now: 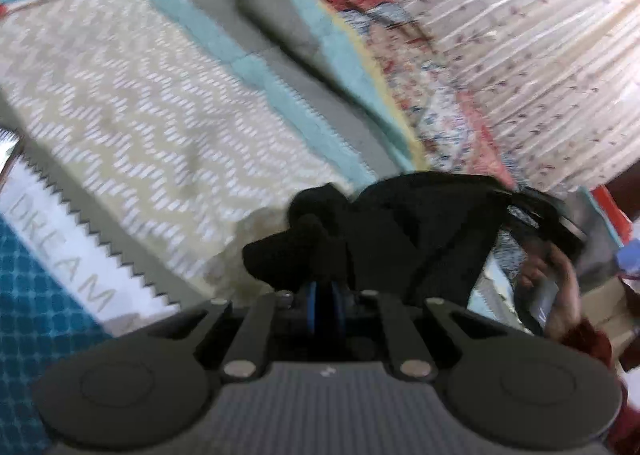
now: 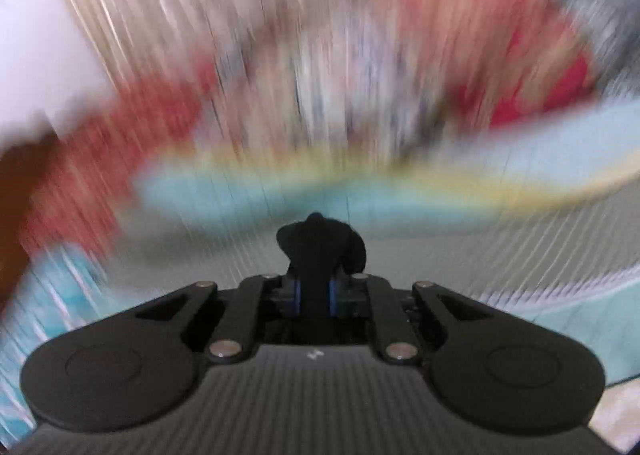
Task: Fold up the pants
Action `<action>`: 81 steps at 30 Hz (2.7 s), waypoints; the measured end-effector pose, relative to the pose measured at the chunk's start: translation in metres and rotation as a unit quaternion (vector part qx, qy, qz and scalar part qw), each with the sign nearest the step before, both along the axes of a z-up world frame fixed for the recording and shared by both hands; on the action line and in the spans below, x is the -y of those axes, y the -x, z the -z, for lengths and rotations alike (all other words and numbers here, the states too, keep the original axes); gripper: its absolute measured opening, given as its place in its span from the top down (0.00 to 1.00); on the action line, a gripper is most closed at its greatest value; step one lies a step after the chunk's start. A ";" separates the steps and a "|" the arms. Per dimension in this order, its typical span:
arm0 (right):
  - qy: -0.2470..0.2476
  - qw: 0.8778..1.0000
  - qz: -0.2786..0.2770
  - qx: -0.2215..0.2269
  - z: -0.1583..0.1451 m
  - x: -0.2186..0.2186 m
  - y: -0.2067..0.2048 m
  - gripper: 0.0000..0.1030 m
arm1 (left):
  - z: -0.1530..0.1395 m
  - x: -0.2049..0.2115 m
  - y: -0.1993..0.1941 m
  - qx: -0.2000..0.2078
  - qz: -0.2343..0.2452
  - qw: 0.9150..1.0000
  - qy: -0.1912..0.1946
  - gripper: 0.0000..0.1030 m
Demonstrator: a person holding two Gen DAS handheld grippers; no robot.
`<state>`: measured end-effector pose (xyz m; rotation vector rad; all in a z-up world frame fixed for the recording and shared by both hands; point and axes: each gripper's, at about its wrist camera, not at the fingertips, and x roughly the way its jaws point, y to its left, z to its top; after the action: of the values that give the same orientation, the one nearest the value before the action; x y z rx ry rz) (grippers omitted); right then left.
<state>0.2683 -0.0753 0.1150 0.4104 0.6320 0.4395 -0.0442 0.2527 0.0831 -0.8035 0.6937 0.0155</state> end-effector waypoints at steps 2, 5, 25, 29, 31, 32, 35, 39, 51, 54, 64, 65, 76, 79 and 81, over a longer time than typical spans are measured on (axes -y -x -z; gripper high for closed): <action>-0.047 0.996 0.029 0.069 -0.030 0.063 0.049 0.86 | -0.009 0.010 0.004 0.020 0.019 1.000 -0.010 0.92; -0.037 0.992 0.075 0.099 -0.043 0.146 0.137 0.83 | -0.013 0.023 0.016 0.034 0.052 0.998 -0.022 0.92; 0.175 0.982 -0.068 -0.033 0.001 0.068 0.149 0.38 | -0.025 0.047 0.013 0.015 0.046 0.992 -0.118 0.16; 0.220 0.958 -0.155 -0.099 0.048 -0.027 0.087 0.38 | -0.016 0.062 -0.026 -0.007 0.082 0.985 -0.151 0.09; 0.260 0.946 -0.152 -0.124 0.074 -0.055 0.070 0.37 | -0.006 0.064 -0.044 -0.028 0.080 0.985 -0.154 0.11; 0.273 0.940 -0.148 -0.139 0.087 -0.062 0.062 0.36 | -0.001 0.066 -0.054 -0.035 0.080 0.985 -0.146 0.25; 0.279 0.942 -0.152 -0.106 0.083 -0.054 0.065 0.93 | 0.009 0.071 -0.080 -0.046 0.109 0.985 -0.122 0.65; 0.206 0.976 -0.041 -0.061 0.016 0.021 0.041 0.93 | -0.005 0.069 -0.088 -0.010 0.086 0.986 -0.142 0.79; 0.002 0.908 0.416 0.060 -0.092 0.323 0.093 0.93 | 0.006 0.010 -0.067 0.003 -0.073 0.992 -0.102 0.79; 0.028 0.900 0.434 0.017 -0.056 0.331 0.105 0.93 | 0.018 0.024 -0.078 -0.022 -0.058 0.989 -0.132 0.79; -0.005 0.902 0.426 -0.070 -0.017 0.343 0.094 0.93 | -0.009 0.018 -0.110 -0.024 -0.057 0.992 -0.110 0.80; -0.008 0.905 0.421 -0.063 -0.024 0.341 0.086 0.93 | -0.015 0.018 -0.118 -0.016 -0.058 0.992 -0.110 0.80; -0.069 0.894 0.441 0.030 -0.078 0.351 0.055 0.53 | -0.020 -0.012 -0.167 -0.072 -0.135 0.983 -0.107 0.41; -0.002 0.898 0.440 -0.026 -0.044 0.343 0.052 0.46 | 0.000 -0.023 -0.146 -0.090 -0.116 0.987 -0.063 0.42; 0.013 0.910 0.414 -0.035 -0.024 0.339 0.062 0.47 | 0.002 -0.030 -0.118 -0.079 -0.106 0.990 -0.051 0.39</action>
<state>0.2059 -0.4140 0.1389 0.6260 0.4773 -0.3973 0.0736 0.2828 0.0809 -0.7795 0.7478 0.3076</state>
